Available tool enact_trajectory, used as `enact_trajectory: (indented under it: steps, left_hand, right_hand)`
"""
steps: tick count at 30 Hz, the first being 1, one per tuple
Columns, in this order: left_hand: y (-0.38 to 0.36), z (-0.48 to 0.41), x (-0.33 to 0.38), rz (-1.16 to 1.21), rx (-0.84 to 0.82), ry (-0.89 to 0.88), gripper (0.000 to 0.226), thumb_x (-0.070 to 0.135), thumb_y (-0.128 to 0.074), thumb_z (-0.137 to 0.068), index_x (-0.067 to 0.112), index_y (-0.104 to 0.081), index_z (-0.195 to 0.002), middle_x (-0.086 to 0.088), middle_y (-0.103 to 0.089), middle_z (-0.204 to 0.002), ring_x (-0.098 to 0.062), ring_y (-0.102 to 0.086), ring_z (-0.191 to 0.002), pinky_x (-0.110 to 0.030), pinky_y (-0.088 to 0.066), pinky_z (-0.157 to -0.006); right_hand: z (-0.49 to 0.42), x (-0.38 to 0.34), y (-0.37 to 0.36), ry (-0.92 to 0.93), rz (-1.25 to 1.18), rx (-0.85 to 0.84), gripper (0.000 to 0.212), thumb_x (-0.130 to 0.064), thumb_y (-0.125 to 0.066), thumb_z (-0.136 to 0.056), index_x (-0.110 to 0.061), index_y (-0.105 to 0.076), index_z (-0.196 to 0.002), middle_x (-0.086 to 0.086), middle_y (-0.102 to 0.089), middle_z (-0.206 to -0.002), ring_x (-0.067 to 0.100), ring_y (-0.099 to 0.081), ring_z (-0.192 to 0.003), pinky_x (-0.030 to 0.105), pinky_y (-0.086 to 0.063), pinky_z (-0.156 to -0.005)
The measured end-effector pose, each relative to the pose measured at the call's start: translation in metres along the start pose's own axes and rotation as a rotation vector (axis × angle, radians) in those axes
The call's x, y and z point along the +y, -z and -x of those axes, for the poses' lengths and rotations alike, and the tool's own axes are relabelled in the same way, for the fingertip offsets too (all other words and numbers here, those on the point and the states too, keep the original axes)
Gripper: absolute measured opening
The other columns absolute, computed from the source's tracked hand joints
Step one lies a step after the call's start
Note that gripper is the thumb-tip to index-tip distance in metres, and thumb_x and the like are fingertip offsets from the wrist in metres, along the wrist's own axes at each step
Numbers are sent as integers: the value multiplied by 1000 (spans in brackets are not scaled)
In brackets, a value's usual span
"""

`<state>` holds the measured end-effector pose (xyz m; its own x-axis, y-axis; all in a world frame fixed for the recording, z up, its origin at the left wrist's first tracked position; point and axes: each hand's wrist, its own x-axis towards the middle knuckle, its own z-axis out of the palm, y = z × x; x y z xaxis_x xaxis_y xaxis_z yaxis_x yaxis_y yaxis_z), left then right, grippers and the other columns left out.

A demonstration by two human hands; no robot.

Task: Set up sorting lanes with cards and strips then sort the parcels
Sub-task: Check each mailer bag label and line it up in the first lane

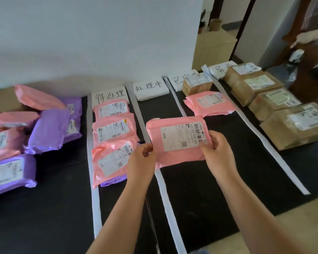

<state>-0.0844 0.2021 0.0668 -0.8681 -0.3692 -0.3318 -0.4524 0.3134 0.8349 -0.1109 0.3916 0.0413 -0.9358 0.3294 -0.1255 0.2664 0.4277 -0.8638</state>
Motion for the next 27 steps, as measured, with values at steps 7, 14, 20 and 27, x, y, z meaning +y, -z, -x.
enact_trajectory:
  steps: [7, 14, 20, 27]
  left_hand:
    - [-35, -95, 21, -22, 34, 114, 39, 12, -51, -98, 21, -57, -135, 1, -63, -129, -23, -56, -121, -45, -43, -108]
    - [-68, -203, 25, -44, 21, 125, 42, 13, -50, -98, 16, -53, -140, -1, -63, -117, -17, -57, -102, -36, -47, -91]
    - [-79, -263, 14, -98, 82, 121, 51, 12, -50, -96, 17, -42, -146, -1, -58, -129, -10, -53, -90, -28, -40, -79]
    - [-83, -270, 10, -327, -70, 98, 56, 19, -48, -98, 16, -31, -152, -12, -40, -149, -27, -52, -119, -37, -45, -96]
  right_hand:
    - [-123, -3, -54, 27, 96, -201, 37, -34, -61, -96, -33, -54, -131, -14, -62, -120, 0, -58, -91, 14, -40, -63]
    - [-222, 1, -109, 156, 199, -375, 47, -16, -53, -99, -19, -46, -145, 2, -52, -143, 17, -53, -126, 26, -48, -95]
    - [-270, -6, -147, 242, 304, -471, 55, -9, -51, -95, -13, -42, -149, 8, -49, -144, 23, -53, -126, 37, -47, -104]
    - [-278, -2, -159, 266, 423, -540, 55, -9, -50, -96, -11, -38, -149, 12, -44, -145, 29, -48, -129, 40, -46, -104]
